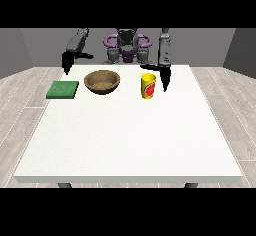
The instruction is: Pick the cup and pour the ball into the bowl, then pick the bowl and place it on the pad
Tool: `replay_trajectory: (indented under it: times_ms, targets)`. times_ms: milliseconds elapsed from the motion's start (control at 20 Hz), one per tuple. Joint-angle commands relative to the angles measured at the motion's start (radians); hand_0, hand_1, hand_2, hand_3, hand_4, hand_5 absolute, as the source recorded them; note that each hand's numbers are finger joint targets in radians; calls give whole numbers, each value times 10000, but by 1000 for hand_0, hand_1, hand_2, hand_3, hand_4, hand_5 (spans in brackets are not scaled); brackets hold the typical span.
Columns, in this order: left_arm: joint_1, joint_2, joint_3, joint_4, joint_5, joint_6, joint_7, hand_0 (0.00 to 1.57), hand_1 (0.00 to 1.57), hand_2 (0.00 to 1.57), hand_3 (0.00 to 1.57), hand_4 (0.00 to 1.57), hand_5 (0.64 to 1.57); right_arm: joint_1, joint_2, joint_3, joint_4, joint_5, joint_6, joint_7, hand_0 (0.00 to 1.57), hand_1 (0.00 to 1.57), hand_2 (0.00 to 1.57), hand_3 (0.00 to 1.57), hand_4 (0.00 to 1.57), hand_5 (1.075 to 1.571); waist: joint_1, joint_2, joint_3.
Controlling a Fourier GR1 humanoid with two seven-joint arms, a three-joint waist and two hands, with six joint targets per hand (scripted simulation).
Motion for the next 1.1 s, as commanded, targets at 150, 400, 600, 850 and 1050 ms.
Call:
replay_trajectory:
  times_ms: [150, 400, 600, 850, 1050]
  targets:
    - [-744, 654, 690, 2032, 95, 28, -1320, 0, 0, 0, 0, 0, 1332, -637, -702, -411, -482, -617, 340, 958, 0, 0, 0, 0, 0, 1570, -581, 366, -6]
    - [-1500, 714, 901, 2751, -70, 734, -2129, 0, 0, 0, 0, 0, 1321, -436, -777, -256, -526, -463, 782, 53, 0, 0, 0, 0, 0, 1569, -1063, 1243, -6]
    - [-1915, 506, 1034, 3254, -37, 1244, -2339, 0, 0, 0, 0, 0, 1338, -801, -1244, -672, -394, -863, 1052, 258, 0, 0, 0, 0, 0, 1569, -1235, 1570, -5]
    - [-1579, 1483, 1166, 2661, -1033, 3490, -2009, 1307, 1307, 1571, 1571, 983, 1551, -1163, -1666, -748, -612, -1072, 1506, 261, 0, 0, 159, 243, 0, 1569, -1919, 2089, 6]
    - [-928, 1196, 682, 2274, -1611, 4129, -1730, 1317, 1317, 1571, 1571, 1055, 1540, -1157, -1863, -894, -352, -1168, 1634, 353, 0, 0, 0, 343, 0, 1570, -1826, 1762, 8]
